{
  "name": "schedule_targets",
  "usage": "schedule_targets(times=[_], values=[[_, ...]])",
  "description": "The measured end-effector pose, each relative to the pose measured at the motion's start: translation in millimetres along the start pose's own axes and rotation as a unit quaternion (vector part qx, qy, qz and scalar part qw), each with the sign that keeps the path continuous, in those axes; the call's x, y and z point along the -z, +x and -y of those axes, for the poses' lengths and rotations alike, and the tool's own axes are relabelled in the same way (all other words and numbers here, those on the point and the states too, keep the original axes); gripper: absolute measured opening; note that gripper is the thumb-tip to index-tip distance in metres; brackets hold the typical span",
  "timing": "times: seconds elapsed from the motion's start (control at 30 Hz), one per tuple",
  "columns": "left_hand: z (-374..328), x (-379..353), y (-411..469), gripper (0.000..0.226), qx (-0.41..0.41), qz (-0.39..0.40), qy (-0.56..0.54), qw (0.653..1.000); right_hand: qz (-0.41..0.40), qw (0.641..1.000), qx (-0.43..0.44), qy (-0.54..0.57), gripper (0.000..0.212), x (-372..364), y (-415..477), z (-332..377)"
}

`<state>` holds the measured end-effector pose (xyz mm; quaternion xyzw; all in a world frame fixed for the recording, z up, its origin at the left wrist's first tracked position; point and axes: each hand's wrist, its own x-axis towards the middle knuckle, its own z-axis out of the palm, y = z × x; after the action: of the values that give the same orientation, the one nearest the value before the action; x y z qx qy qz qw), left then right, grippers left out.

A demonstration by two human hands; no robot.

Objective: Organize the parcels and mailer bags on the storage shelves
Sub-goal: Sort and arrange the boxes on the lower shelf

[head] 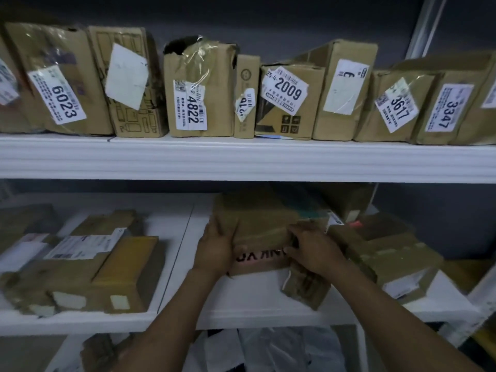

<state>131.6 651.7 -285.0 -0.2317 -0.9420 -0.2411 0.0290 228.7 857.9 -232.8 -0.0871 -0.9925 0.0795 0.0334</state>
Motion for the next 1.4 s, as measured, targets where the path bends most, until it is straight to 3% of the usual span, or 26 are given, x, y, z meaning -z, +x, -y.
schedule_targets(times=[0.1,0.23,0.4,0.57,0.63,0.7,0.77,0.93,1.1,1.23,1.4], values=[[-2,-5,-1,0.066,0.035,0.03,-0.054,0.997,0.015,0.998,0.026,0.05,0.054,-2,7,-4],[2,-2,-10,0.063,0.04,-0.003,-0.099,0.994,0.009,0.99,0.042,0.137,0.049,-7,10,4],[20,7,-39,0.083,0.09,-0.069,-0.166,0.98,-0.026,0.966,0.036,0.255,0.043,-16,8,30],[28,23,-59,0.058,0.194,-0.162,-0.263,0.931,-0.051,0.917,-0.03,0.395,0.046,-33,7,51],[31,25,-58,0.07,0.235,-0.129,-0.293,0.918,-0.028,0.885,-0.053,0.461,0.057,-41,8,56],[33,25,-57,0.08,0.256,-0.074,-0.347,0.899,0.034,0.837,-0.09,0.539,0.054,-46,2,64],[33,25,-60,0.081,0.25,-0.049,-0.379,0.889,0.076,0.788,-0.103,0.603,0.05,-54,-4,70],[36,23,-75,0.096,0.224,-0.077,-0.421,0.876,0.031,0.738,-0.09,0.668,0.018,-55,-15,69],[32,33,-82,0.106,0.214,-0.115,-0.421,0.874,-0.006,0.698,-0.115,0.707,0.02,-56,-30,72],[27,45,-89,0.075,0.203,-0.073,-0.461,0.861,-0.039,0.725,-0.148,0.671,0.025,-56,-43,73],[28,52,-104,0.059,0.191,-0.029,-0.482,0.854,-0.043,0.687,-0.161,0.708,0.028,-52,-65,76]])
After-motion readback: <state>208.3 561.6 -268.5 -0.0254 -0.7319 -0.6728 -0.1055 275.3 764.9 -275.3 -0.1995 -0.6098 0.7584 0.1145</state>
